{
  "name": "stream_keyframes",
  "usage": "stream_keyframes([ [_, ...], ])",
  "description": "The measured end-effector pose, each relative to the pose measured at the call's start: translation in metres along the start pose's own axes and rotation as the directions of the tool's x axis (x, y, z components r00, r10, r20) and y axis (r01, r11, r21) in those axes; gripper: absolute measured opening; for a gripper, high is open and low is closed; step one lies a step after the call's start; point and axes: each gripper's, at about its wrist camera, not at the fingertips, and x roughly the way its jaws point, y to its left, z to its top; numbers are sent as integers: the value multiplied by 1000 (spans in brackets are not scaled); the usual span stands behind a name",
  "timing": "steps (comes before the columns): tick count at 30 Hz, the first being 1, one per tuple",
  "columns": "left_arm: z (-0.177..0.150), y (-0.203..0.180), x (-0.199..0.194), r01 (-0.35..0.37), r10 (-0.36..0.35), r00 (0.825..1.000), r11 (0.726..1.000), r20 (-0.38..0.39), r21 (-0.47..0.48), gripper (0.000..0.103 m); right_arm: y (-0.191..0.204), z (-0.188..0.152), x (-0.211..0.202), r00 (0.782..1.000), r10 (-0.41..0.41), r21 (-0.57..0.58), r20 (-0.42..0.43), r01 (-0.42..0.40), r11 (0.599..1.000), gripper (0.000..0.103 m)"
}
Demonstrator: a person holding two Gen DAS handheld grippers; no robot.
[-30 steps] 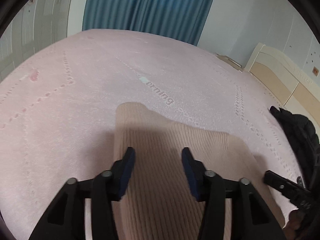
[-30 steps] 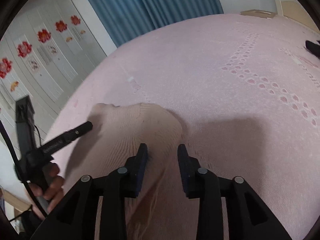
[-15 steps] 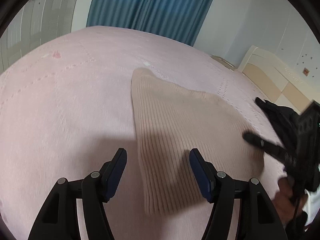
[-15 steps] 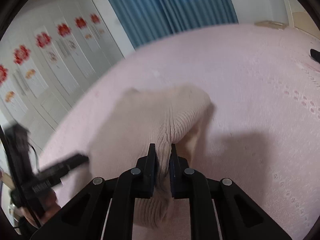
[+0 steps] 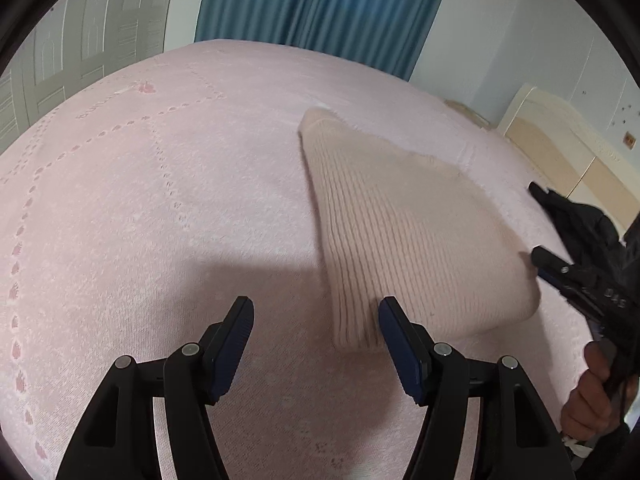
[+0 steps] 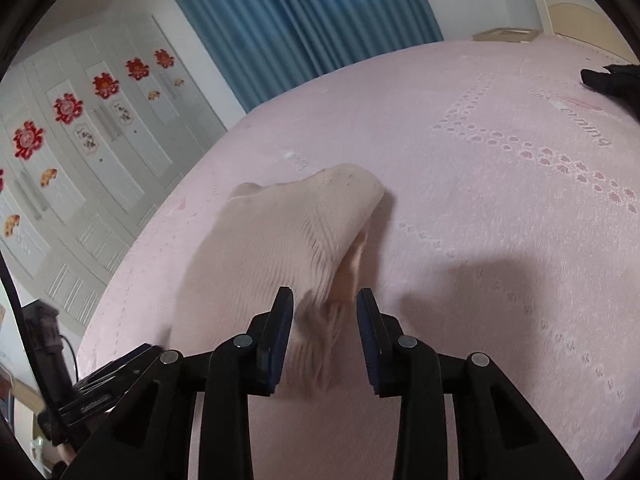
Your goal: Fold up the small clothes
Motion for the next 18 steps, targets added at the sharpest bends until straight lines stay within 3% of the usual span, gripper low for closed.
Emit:
stream_keyframes([
  [9,21,-24,6,70,-74,991,997,108,35,63,29,-1,13,997,-63,-126,53,69,990,33],
  [14,42,-41,34,56,-60,994,997,91,52,63,30,6,24,988,-125,-131,90,136,982,33],
  [16,44,-39,44,-4,2,997,999,75,33,67,26,11,33,986,-147,-119,83,156,981,33],
  [18,42,-32,52,2,-2,999,1000,42,7,69,21,14,43,981,-187,-106,55,192,976,33],
])
